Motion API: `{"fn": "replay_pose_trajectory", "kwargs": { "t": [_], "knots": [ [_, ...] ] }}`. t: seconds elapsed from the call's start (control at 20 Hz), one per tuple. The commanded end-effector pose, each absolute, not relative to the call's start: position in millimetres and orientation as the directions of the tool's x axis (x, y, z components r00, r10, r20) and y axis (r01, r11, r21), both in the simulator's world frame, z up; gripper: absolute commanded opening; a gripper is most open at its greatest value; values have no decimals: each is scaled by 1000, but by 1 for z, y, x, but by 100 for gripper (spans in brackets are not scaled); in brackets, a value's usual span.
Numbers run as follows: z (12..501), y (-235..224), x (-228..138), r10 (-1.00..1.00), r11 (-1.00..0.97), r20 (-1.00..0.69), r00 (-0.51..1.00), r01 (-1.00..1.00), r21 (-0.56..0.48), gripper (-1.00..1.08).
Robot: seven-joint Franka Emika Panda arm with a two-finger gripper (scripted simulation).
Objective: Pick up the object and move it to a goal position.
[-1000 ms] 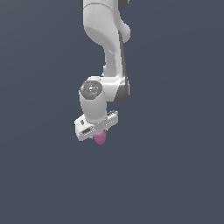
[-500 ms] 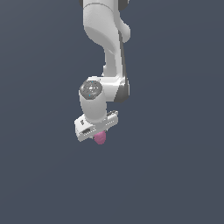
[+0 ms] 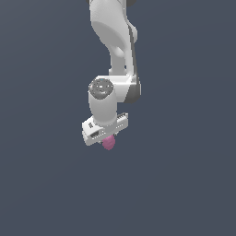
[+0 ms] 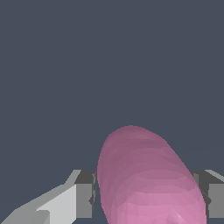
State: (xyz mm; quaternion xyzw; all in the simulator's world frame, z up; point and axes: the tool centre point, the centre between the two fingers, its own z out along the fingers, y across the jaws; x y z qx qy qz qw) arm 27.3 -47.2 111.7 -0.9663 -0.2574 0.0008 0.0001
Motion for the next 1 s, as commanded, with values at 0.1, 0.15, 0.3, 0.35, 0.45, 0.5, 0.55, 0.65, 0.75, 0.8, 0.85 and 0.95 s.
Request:
{"fn": "replay_pose_trajectory", "kwargs": {
  "t": [0.1, 0.15, 0.3, 0.35, 0.45, 0.5, 0.55, 0.65, 0.75, 0.8, 0.85, 0.95],
  "knots": [
    [136, -24, 21, 498, -867, -1, 867, 498, 1, -100],
    [144, -17, 19, 499, -867, -1, 867, 499, 1, -100],
    [168, 5, 13, 499, -867, -1, 867, 499, 1, -100],
    [177, 13, 11, 499, -867, -1, 867, 499, 1, -100],
    [193, 28, 7, 499, -867, -1, 867, 499, 1, -100],
    [201, 35, 5, 499, -867, -1, 867, 499, 1, -100],
    [208, 42, 4, 499, -867, -1, 867, 499, 1, -100],
    [221, 55, 1, 499, -867, -1, 867, 499, 1, -100],
    [233, 65, -1, 499, -867, -1, 867, 499, 1, -100],
    [237, 69, -2, 499, -867, -1, 867, 499, 1, -100],
    [241, 73, -2, 499, -867, -1, 867, 499, 1, -100],
    [247, 78, -3, 499, -867, 0, 867, 499, 1, -100]
  ]
}}
